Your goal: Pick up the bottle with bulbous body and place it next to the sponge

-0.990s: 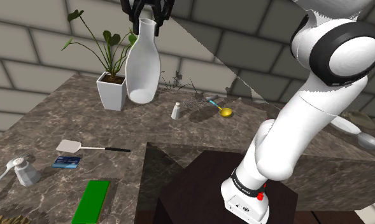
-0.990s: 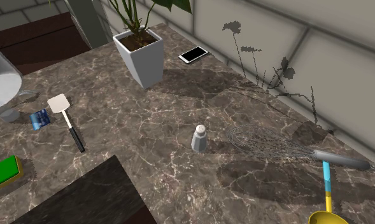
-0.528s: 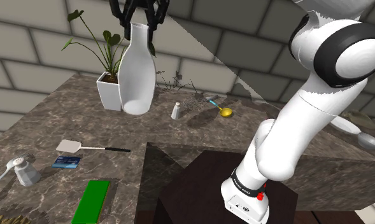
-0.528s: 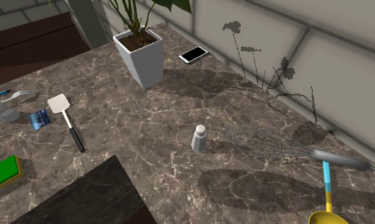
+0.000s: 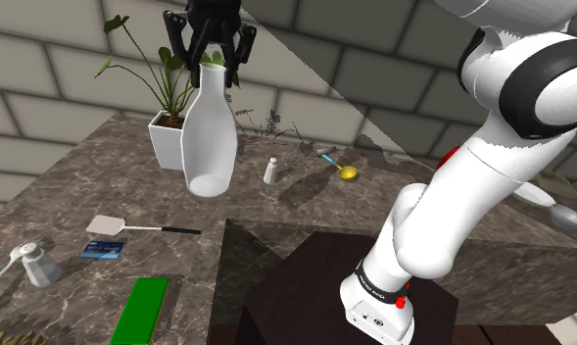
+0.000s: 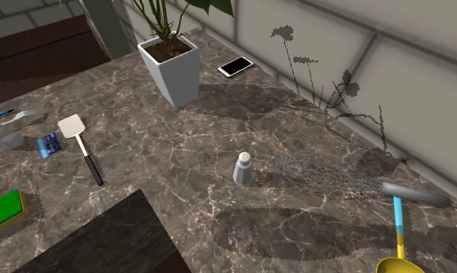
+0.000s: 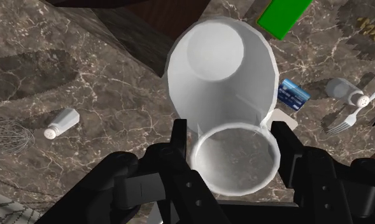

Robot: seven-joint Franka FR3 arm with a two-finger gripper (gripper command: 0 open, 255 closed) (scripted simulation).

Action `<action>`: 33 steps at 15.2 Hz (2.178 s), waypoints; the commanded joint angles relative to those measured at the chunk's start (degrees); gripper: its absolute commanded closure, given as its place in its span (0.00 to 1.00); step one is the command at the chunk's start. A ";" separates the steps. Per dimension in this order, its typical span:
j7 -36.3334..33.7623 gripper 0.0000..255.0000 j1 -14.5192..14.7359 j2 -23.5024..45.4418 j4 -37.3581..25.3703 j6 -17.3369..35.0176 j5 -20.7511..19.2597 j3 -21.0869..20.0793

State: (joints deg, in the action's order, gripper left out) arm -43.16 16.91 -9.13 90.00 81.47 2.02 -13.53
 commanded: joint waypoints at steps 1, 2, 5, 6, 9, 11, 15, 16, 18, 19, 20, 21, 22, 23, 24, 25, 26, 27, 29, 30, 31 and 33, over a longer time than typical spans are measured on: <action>0.22 1.00 -0.04 -0.76 2.43 1.74 0.15 0.12; 0.28 1.00 -0.04 -1.10 3.60 2.58 0.21 0.15; 0.45 1.00 -0.02 -2.00 6.95 5.05 0.40 0.21; 0.50 1.00 -0.01 -2.27 8.03 5.86 0.46 0.22; 0.63 1.00 0.02 -3.00 11.14 8.27 0.61 0.25; 0.71 1.00 0.04 -3.40 13.13 9.85 0.70 0.26; 0.83 1.00 0.10 -4.05 16.90 12.99 0.86 0.24; 0.85 1.00 0.11 -4.18 17.81 13.77 0.89 0.24; 0.90 1.00 0.14 -4.39 19.57 15.32 0.96 0.21; 0.92 1.00 0.16 -4.48 20.43 16.10 0.98 0.20; 0.94 1.00 0.18 -4.56 21.28 16.87 1.01 0.18; 0.95 1.00 0.19 -4.62 22.11 17.64 1.03 0.17; 0.96 1.00 0.21 -4.67 22.93 18.41 1.06 0.15; 0.98 1.00 0.22 -4.70 23.74 19.18 1.08 0.13; 0.98 1.00 0.24 -4.73 24.53 19.95 1.10 0.10; 0.99 1.00 0.25 -4.74 25.31 20.72 1.11 0.08; 1.00 1.00 0.27 -4.74 26.08 21.49 1.13 0.06; 1.00 1.00 0.28 -4.72 26.84 22.26 1.14 0.03; 1.00 1.00 0.31 -4.65 28.31 23.80 1.16 -0.03; 1.00 1.00 0.32 -4.60 29.03 24.57 1.17 -0.06; 0.99 1.00 0.34 -4.53 29.73 25.35 1.17 -0.09; 0.98 1.00 0.36 -4.36 31.11 26.89 1.17 -0.16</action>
State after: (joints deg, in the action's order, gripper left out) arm -42.26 17.28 -13.54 120.31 107.47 3.20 -13.70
